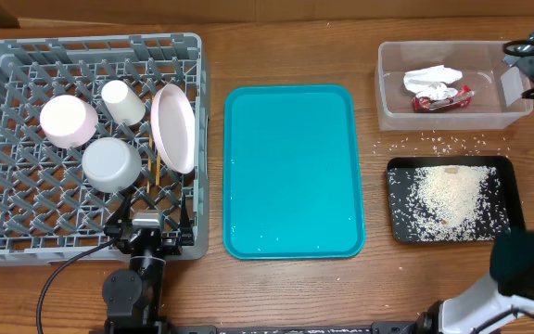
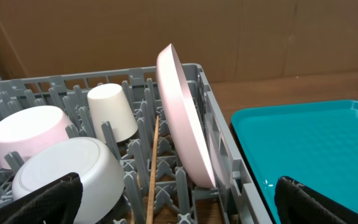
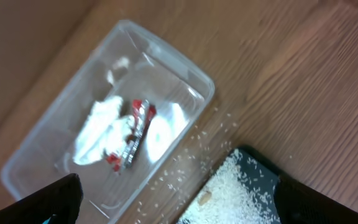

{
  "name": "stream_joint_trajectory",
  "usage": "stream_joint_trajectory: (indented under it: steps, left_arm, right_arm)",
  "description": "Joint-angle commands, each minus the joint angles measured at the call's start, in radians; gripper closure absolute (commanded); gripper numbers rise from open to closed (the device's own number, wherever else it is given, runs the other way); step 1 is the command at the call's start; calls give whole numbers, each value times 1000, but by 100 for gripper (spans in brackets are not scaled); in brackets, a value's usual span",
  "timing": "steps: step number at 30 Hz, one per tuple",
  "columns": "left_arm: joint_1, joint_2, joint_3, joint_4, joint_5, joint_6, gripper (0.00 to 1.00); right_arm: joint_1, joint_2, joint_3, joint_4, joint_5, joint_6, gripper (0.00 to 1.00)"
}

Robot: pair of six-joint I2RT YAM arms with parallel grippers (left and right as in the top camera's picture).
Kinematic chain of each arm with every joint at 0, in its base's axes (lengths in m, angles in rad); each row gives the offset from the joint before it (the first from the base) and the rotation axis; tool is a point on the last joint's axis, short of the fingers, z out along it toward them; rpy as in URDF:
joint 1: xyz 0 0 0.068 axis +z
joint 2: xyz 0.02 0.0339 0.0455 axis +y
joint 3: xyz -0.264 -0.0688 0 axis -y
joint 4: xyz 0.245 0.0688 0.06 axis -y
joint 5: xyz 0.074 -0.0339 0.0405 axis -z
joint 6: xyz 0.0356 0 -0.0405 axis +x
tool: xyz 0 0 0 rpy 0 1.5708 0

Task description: Sort waste into correct bins and load items into the dishwasher

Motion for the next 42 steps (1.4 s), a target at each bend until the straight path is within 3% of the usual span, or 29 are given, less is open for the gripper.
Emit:
stream_joint_trajectory:
  steps: [1, 24, 28, 38, 42]
  left_arm:
    - [5, -11, -4, 0, 8, -2, 0]
    - [5, -11, -4, 0, 8, -2, 0]
    - [5, -11, -4, 0, 8, -2, 0]
    - [5, -11, -4, 0, 8, -2, 0]
    - [5, -11, -4, 0, 8, -2, 0]
  right_arm:
    - [3, -131, 9, 30, 18, 3, 0]
    - [134, -355, -47, 172, 12, -79, 0]
    - [143, -450, -234, 338, 7, -79, 0]
    - [147, -833, -927, 833, -200, -79, 0]
    - [196, -984, -1180, 1024, -188, -83, 0]
